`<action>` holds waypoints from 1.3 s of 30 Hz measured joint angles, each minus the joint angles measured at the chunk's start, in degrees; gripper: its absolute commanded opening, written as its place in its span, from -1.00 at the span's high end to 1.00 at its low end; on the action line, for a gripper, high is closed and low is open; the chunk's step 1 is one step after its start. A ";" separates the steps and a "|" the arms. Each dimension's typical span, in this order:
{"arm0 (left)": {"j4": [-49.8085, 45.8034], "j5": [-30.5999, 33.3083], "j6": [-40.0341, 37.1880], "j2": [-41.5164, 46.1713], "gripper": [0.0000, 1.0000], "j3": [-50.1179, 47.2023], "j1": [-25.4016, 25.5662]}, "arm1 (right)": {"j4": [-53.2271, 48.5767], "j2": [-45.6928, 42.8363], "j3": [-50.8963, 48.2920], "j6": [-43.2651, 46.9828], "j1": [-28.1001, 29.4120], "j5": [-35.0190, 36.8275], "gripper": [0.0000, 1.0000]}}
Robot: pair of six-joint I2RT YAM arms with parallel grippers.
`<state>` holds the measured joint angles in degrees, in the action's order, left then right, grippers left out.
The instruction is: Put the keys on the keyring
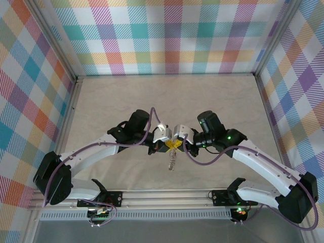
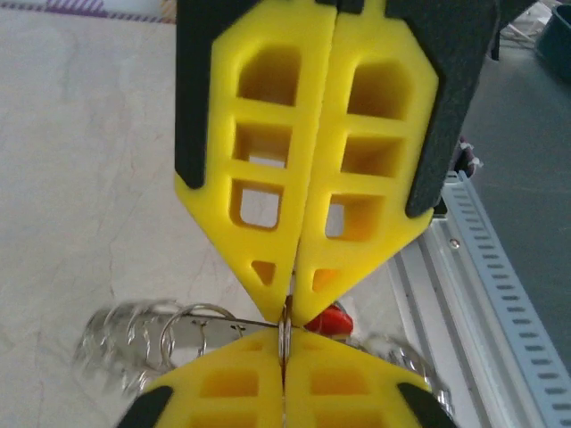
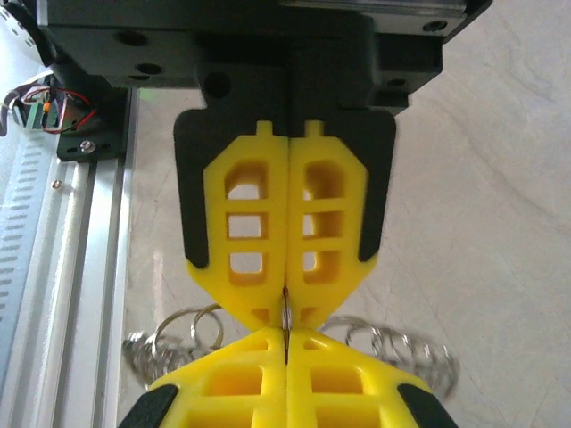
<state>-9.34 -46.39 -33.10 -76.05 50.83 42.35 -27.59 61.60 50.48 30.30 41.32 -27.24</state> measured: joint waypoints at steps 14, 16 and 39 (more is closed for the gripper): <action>-3.21 -0.28 -5.20 0.42 1.00 1.20 0.52 | -1.03 -0.35 0.04 3.63 0.55 0.20 0.52; -3.43 -0.26 -5.55 0.72 1.00 1.42 0.63 | -1.44 -0.70 0.04 3.80 0.55 0.39 0.37; -3.63 -0.70 -6.60 2.01 1.00 2.69 0.92 | -5.29 -2.21 -0.15 5.99 -0.85 1.20 1.00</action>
<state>-12.97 -47.09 -39.70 -74.04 53.52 43.27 -32.88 59.40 50.33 36.29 40.47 -26.04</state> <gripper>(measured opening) 0.049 0.053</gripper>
